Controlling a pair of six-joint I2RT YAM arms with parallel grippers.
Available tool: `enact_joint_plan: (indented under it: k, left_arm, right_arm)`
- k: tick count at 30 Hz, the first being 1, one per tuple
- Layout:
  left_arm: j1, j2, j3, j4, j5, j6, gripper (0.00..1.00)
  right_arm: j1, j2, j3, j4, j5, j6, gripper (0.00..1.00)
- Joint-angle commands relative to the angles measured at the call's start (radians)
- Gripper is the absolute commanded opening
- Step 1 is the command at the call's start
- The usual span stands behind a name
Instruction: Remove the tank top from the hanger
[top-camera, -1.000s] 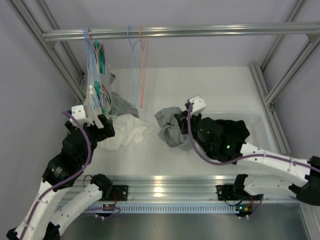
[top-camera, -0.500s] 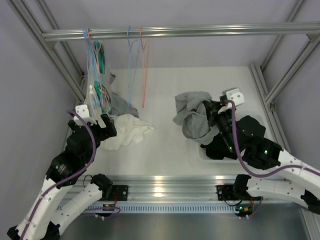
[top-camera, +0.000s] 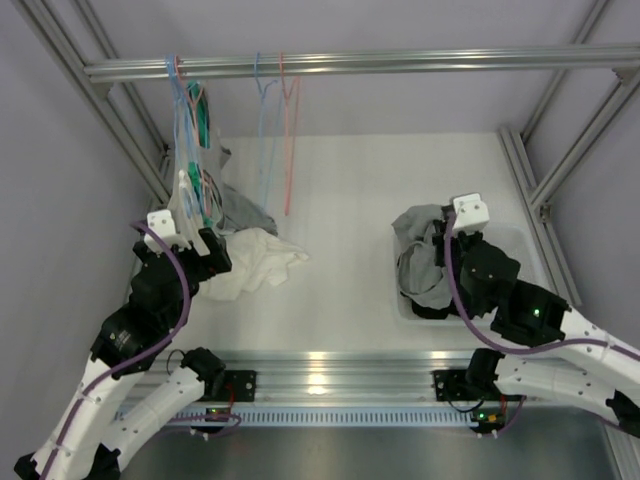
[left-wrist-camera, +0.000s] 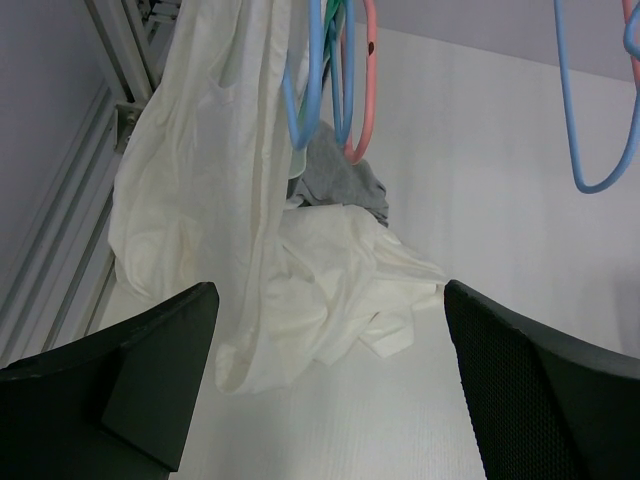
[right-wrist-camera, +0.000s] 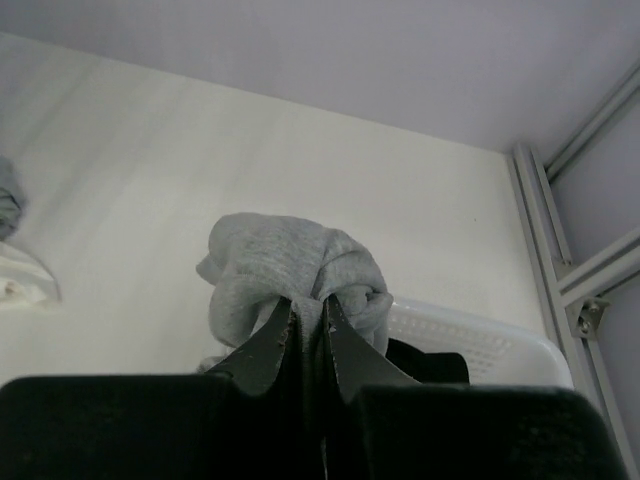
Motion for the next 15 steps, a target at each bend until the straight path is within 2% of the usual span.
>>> enact_joint_plan:
  k: [1, 4, 8, 15]
  left_arm:
    - [0.001, -0.005, -0.001, 0.047, -0.008, 0.006, 0.99]
    - [0.001, -0.005, 0.001, 0.049, -0.005, 0.009, 0.99]
    - [0.001, -0.007, 0.001, 0.049, 0.004, 0.011, 0.99]
    - [-0.001, -0.005, 0.001, 0.052, 0.013, 0.014, 0.99]
  right_arm:
    - [-0.05, 0.03, -0.043, -0.048, 0.018, 0.046, 0.0]
    - [-0.152, 0.042, -0.094, -0.056, -0.094, 0.124, 0.0]
    - [-0.293, 0.053, -0.149, -0.057, -0.155, 0.181, 0.0]
    - [-0.332, 0.09, -0.243, -0.054, -0.184, 0.187, 0.0]
